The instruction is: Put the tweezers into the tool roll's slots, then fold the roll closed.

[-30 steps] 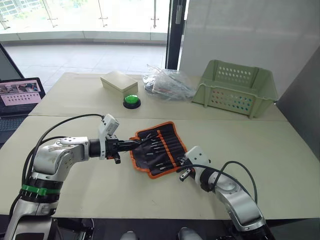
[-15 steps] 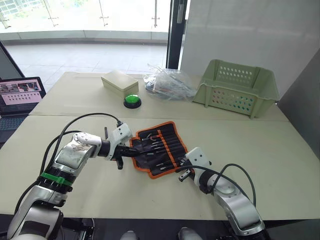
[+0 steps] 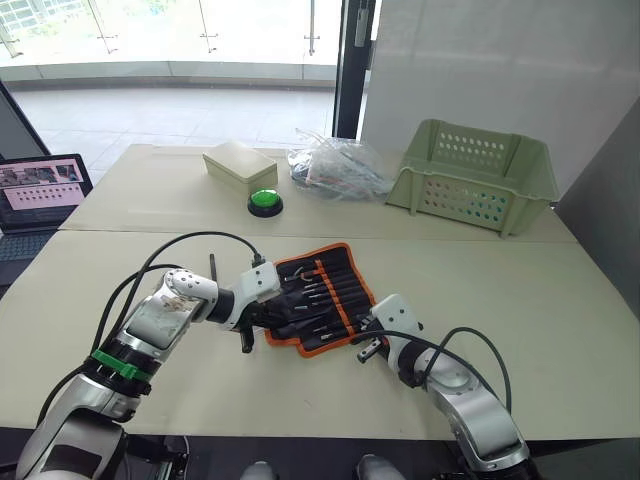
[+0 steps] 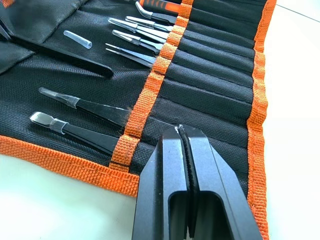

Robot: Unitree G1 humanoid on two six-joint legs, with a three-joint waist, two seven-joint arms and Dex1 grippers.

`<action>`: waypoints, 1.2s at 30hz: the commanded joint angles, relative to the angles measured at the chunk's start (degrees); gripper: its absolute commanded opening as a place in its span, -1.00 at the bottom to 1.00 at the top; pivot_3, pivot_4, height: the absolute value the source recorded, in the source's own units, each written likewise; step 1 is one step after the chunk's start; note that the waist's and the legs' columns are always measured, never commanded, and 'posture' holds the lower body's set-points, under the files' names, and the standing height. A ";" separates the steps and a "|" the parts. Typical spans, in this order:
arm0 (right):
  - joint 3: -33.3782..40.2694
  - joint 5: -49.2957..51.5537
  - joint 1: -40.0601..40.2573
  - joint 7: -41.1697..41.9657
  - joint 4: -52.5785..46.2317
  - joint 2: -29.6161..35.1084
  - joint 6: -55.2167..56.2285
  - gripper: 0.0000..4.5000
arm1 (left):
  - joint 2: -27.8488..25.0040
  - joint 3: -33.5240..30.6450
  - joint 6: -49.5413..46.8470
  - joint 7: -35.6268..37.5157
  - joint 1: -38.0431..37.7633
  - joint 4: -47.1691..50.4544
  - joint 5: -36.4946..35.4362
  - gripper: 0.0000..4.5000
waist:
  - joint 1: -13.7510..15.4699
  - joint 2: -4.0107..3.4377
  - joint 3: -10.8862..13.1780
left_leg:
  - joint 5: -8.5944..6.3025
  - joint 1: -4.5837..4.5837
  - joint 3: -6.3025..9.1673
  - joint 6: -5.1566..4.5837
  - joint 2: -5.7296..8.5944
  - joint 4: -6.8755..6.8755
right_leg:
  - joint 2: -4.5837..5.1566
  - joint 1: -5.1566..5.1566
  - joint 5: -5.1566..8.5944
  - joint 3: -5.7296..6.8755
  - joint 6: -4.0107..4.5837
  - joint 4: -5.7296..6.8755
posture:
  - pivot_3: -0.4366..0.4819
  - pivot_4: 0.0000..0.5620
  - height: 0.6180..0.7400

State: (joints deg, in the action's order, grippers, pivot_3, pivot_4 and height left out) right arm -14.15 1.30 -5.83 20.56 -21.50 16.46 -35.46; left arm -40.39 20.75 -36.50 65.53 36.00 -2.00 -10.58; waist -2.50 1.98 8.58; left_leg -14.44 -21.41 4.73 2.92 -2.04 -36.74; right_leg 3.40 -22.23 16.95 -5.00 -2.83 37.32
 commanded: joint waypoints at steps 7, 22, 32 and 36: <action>-1.32 -0.40 1.69 -0.24 1.57 0.05 -3.28 -1.00 | 4.23 2.45 1.02 -0.89 5.61 -3.26 4.43 -1.00 | 0.04 0.00 0.00 | 0.00 0.03 0.01 0.00 0.02 -0.06 | 0.00 -0.02 0.01 -0.01 0.00 0.22 | -0.05 -0.47 0.56; -1.21 -0.27 1.98 -1.33 1.59 -0.46 -3.18 -1.00 | 3.29 4.10 3.06 2.47 6.60 -3.18 8.07 -1.00 | -0.11 0.00 0.00 | 0.00 0.03 0.01 0.00 0.03 -0.13 | 0.00 -0.05 0.02 -0.03 -0.01 0.33 | -0.05 -0.47 0.56; -1.55 -0.27 1.87 -1.63 1.96 -0.82 -2.76 -1.00 | 2.74 -3.75 -8.72 3.85 6.31 -1.45 -0.29 -1.00 | -0.31 0.00 0.00 | 0.00 0.04 0.01 0.00 0.02 -0.14 | -0.01 -0.05 0.02 -0.03 -0.02 0.37 | -0.05 -0.47 0.56; -1.42 -0.23 2.20 -1.64 1.61 -0.65 -2.79 -1.00 | -0.68 -10.40 -10.42 2.62 3.27 -0.35 -3.56 -1.00 | -0.52 0.00 0.00 | 0.00 0.08 0.02 -0.01 0.02 -0.14 | -0.01 -0.07 0.03 -0.03 -0.01 0.45 | -0.05 -0.47 0.56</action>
State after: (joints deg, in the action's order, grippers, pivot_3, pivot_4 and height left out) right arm -14.91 1.27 -5.55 18.64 -21.89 15.33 -35.69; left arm -39.46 14.23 -46.02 68.54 39.92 -4.06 -12.18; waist -3.01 1.98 8.58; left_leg -14.44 -21.31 4.75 2.91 -2.02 -36.88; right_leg 3.39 -22.30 16.98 -5.03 -2.84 37.80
